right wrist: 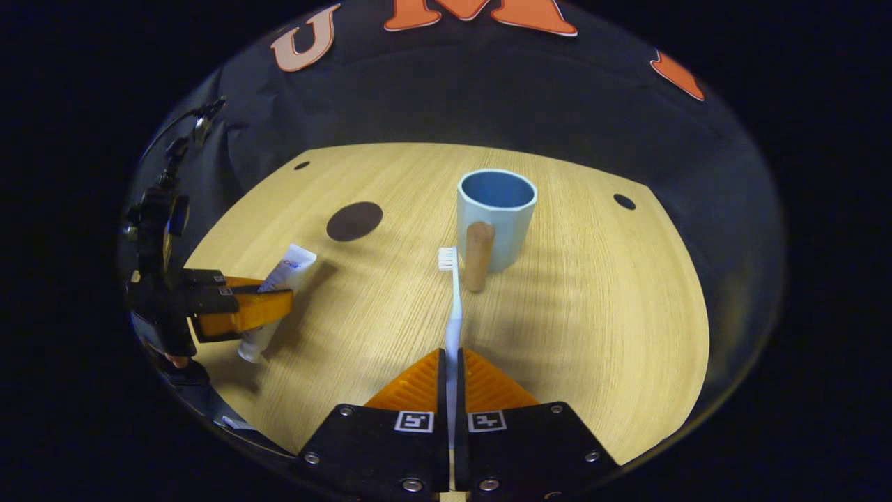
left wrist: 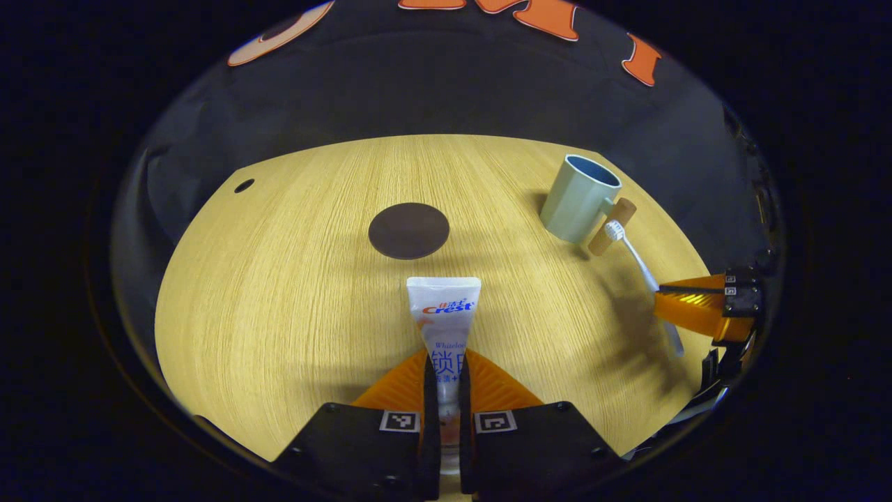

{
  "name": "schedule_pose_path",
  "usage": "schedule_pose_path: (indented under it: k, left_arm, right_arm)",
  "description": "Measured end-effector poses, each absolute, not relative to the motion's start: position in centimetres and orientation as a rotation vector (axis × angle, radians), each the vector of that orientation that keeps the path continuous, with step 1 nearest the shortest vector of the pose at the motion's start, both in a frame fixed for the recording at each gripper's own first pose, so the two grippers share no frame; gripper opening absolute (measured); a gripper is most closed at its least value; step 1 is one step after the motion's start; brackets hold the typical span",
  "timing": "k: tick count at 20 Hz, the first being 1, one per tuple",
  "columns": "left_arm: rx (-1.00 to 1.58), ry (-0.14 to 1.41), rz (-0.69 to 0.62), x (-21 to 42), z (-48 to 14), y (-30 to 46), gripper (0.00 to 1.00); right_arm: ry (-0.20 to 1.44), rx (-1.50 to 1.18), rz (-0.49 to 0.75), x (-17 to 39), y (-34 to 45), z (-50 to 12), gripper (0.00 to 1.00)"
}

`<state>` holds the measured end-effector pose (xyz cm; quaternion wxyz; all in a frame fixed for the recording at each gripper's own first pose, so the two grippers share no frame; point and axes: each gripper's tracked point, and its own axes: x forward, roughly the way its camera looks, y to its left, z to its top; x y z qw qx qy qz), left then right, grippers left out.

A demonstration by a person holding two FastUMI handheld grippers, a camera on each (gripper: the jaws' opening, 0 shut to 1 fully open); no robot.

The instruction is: Put the toothbrush and toothpaste on the desktop into the cup, then pick up the cup and place it on the coaster on the desktop.

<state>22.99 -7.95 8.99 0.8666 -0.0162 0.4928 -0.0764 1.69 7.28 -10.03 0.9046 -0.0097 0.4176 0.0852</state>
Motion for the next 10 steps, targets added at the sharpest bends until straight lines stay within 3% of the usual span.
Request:
schedule_pose_path:
  k: [2,3,6,10]
  left_arm:
    - [-0.035,1.002,-0.15,24.5,13.2,-7.1,0.14]
    - [-0.034,0.992,-0.148,22.1,5.9,-4.3,0.14]
    - [-0.027,0.975,-0.148,23.9,11.8,-5.6,0.14]
    - [-0.02,0.934,-0.146,23.4,14.6,-5.6,0.14]
  right_arm:
    - [0.797,-0.009,0.181,2.4,7.4,-8.4,0.04]
    - [0.76,-0.009,0.177,2.9,7.3,-7.5,0.04]
    - [0.653,0.0,0.168,4.2,6.9,-5.2,0.04]
    - [0.532,0.029,0.157,5.6,6.2,-2.4,0.04]
